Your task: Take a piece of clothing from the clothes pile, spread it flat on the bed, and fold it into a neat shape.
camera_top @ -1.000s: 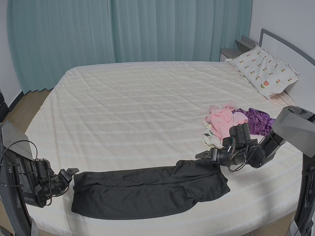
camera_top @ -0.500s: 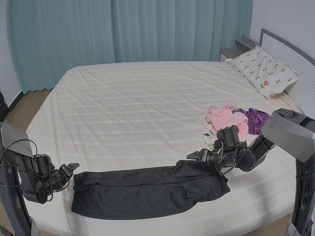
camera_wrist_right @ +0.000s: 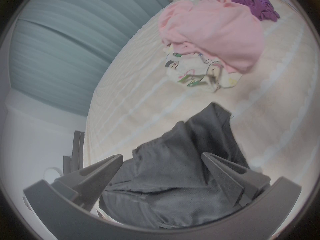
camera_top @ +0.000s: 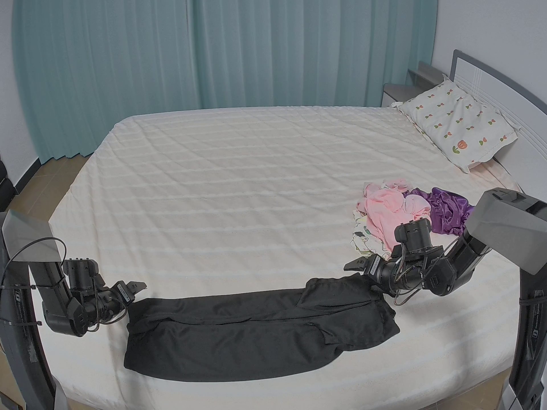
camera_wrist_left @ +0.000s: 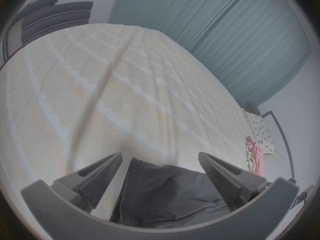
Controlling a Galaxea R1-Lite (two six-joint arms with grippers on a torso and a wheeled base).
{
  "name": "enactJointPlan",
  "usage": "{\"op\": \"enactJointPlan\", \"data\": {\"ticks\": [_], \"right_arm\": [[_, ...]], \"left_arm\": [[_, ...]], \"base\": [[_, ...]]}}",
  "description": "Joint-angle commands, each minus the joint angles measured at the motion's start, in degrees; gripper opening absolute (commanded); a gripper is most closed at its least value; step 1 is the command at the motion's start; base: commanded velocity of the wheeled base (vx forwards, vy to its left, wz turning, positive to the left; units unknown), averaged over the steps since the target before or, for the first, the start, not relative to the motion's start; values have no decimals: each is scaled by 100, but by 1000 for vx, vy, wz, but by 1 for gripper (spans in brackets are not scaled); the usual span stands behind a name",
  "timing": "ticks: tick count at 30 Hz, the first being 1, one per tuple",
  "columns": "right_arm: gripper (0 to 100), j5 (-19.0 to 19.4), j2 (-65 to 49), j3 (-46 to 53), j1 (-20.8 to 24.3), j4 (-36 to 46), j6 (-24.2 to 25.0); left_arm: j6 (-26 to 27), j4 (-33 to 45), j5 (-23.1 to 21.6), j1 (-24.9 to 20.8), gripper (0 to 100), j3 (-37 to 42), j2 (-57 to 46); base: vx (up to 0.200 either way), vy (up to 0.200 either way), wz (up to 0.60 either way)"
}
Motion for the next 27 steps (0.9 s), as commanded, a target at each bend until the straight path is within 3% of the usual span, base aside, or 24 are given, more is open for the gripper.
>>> {"op": "enactJointPlan", "data": {"ticks": [1, 11, 18, 27], "right_arm": [[100, 7, -3, 64, -60, -53, 1], [100, 16, -21, 143, -139, -53, 1], [100, 16, -12, 266, -148, -194, 1], [100, 16, 14, 328, -139, -308, -8]], "left_arm": [[-2, 3, 6, -19, 0, -36, 77], [-11, 3, 67, 60, 0, 51, 86], [-266, -85, 454, 175, 0, -19, 33], [-257, -129, 322, 236, 0, 131, -10]], "base": [[0, 0, 0], [0, 0, 0], [0, 0, 0], [0, 0, 0]]}}
